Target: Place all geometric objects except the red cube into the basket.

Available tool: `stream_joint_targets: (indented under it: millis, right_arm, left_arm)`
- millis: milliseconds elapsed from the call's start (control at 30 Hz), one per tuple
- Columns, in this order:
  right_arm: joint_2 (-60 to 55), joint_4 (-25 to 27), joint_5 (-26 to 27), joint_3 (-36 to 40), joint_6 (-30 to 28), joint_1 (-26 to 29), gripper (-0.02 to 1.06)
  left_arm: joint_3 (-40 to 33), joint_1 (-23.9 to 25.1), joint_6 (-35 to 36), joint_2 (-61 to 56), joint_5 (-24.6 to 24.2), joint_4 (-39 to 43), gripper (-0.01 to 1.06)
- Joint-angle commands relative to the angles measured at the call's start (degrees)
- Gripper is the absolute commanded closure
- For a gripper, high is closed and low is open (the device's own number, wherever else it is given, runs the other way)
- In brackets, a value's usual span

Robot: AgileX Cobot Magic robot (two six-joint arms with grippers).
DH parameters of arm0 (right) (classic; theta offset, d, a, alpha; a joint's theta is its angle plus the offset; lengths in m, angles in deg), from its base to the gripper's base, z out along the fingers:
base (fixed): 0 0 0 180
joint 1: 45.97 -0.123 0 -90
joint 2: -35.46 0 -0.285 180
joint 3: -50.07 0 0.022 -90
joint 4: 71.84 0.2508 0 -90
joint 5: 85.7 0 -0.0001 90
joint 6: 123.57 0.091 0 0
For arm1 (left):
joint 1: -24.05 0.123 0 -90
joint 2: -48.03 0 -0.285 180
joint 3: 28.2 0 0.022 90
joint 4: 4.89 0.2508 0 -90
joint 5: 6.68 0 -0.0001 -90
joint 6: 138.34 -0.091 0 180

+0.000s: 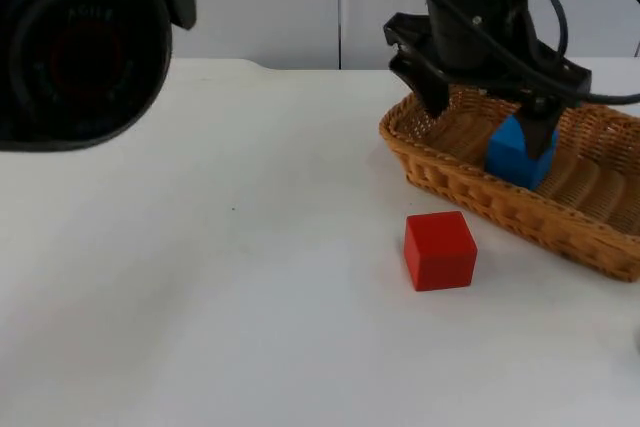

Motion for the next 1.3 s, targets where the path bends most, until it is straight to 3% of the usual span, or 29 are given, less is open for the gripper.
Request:
stream_joint_targets:
  millis: [0,300,500,633,767,900,933,967,1100,1133,1267]
  right_arm:
    - [0.06,0.10,0.43,-0.26,-0.52,0.32,-0.01]
    - [0.06,-0.44,0.65,-0.26,-0.52,0.32,-0.01]
    - [0.06,-0.13,0.63,-0.26,-0.52,0.32,-0.01]
    - [0.06,-0.13,0.63,-0.26,-0.52,0.32,-0.01]
    - [0.06,-0.13,0.63,-0.26,-0.52,0.32,-0.01]
    - [0.06,-0.02,0.63,-0.26,-0.52,0.32,-0.01]
    - [0.06,-0.02,0.63,-0.26,-0.52,0.32,-0.01]
    - [0.06,0.08,0.63,-0.26,-0.52,0.32,-0.01]
    - [0.06,0.35,0.63,-0.26,-0.52,0.32,-0.01]
    - [0.06,0.35,0.63,-0.26,-0.52,0.32,-0.01]
    - [0.06,0.35,0.63,-0.26,-0.52,0.32,-0.01]
  left_arm:
    - [0.28,-0.04,1.60,-1.74,-0.64,-0.95,0.13]
    - [-0.11,-0.04,1.76,-3.56,-0.64,-3.50,0.13]
    - [-5.63,-0.04,2.15,-5.63,-0.64,-2.37,0.13]
    - [-10.45,-0.04,3.16,-8.64,-0.64,2.61,0.13]
    - [-20.43,0.32,5.43,-14.24,-0.17,5.61,0.13]
    - [-37.12,0.75,6.23,-23.47,9.16,6.45,0.13]
    - [-37.12,0.75,6.23,-23.47,9.16,6.45,0.13]
    - [-41.73,1.33,6.66,-26.02,11.01,6.45,0.13]
    - [-57.97,5.35,8.25,-36.18,18.14,6.20,0.13]
    - [-57.97,5.35,8.25,-36.18,18.14,6.20,0.13]
    - [-70.71,11.80,8.62,-46.12,22.55,3.89,0.13]
